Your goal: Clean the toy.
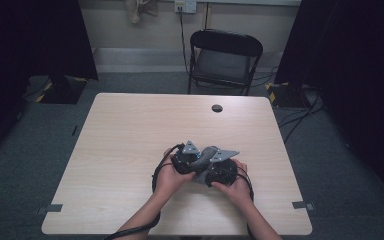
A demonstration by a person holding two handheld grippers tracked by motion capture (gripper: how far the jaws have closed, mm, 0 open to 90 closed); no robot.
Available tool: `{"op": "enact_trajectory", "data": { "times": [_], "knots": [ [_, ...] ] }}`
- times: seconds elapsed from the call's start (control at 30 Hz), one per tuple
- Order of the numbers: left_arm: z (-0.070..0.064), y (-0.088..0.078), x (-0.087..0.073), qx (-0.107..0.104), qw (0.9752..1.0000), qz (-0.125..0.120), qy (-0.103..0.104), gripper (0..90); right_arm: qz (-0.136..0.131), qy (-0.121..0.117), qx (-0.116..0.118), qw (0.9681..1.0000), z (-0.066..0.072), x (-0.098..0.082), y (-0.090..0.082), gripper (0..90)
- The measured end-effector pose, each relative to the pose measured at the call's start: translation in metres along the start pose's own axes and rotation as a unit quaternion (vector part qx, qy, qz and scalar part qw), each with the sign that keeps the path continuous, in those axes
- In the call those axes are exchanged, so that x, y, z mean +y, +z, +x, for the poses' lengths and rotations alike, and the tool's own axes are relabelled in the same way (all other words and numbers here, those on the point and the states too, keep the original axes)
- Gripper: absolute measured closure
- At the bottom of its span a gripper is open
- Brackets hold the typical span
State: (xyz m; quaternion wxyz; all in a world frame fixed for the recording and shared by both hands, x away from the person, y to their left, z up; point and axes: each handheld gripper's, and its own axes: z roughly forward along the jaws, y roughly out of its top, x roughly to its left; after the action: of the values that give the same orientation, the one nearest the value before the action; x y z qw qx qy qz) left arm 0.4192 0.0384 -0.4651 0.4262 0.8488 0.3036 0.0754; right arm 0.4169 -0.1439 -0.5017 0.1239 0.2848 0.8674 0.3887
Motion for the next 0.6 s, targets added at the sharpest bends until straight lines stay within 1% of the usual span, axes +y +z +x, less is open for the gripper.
{"op": "enact_trajectory", "data": {
  "times": [0.03,0.07,0.1,0.17,0.2,0.27,0.37,0.43,0.5,0.53,0.6],
  "knots": [
    [0.0,0.0,0.001,0.002,1.0,0.002,0.0,67.1,0.0,0.0,0.0,1.0,0.0,0.0,0.0,24.2],
    [0.002,-0.001,0.002,0.01,0.9999,0.004,0.003,67.1,0.0,0.0,0.0,1.0,0.0,0.0,0.0,24.2],
    [0.004,-0.002,0.002,0.011,0.9999,0.006,0.001,67.1,0.0,0.0,0.0,1.0,0.0,0.0,0.0,24.2],
    [0.007,-0.003,0.003,0.011,0.9999,0.004,-0.007,67.1,0.0,0.0,0.0,1.0,0.0,0.0,0.0,24.2],
    [0.008,-0.003,0.003,0.015,0.9999,0.004,-0.005,67.1,0.0,-0.001,0.0,1.0,0.0,0.0,0.0,24.2],
    [0.011,-0.003,0.004,0.017,0.9998,0.003,-0.008,67.1,0.0,0.0,0.0,1.0,0.0,0.0,0.0,24.2],
    [0.014,-0.004,0.003,0.016,0.9998,0.0,-0.013,67.2,0.0,0.0,0.0,1.0,0.0,0.0,0.0,24.2],
    [0.015,-0.005,0.003,0.022,0.9997,0.002,-0.007,67.2,0.0,0.0,0.0,1.0,0.0,0.0,0.0,24.2],
    [0.016,-0.006,0.004,0.029,0.9995,0.006,-0.005,67.2,0.0,-0.001,0.0,1.0,0.0,0.0,0.0,24.2],
    [0.017,-0.006,0.004,0.032,0.9994,0.005,-0.007,67.2,0.0,-0.001,0.0,1.0,0.0,0.0,0.0,24.2],
    [0.019,-0.007,0.003,0.031,0.9994,0.006,-0.012,67.2,0.0,-0.001,0.0,1.0,0.0,0.0,0.0,24.2]
  ]
}}
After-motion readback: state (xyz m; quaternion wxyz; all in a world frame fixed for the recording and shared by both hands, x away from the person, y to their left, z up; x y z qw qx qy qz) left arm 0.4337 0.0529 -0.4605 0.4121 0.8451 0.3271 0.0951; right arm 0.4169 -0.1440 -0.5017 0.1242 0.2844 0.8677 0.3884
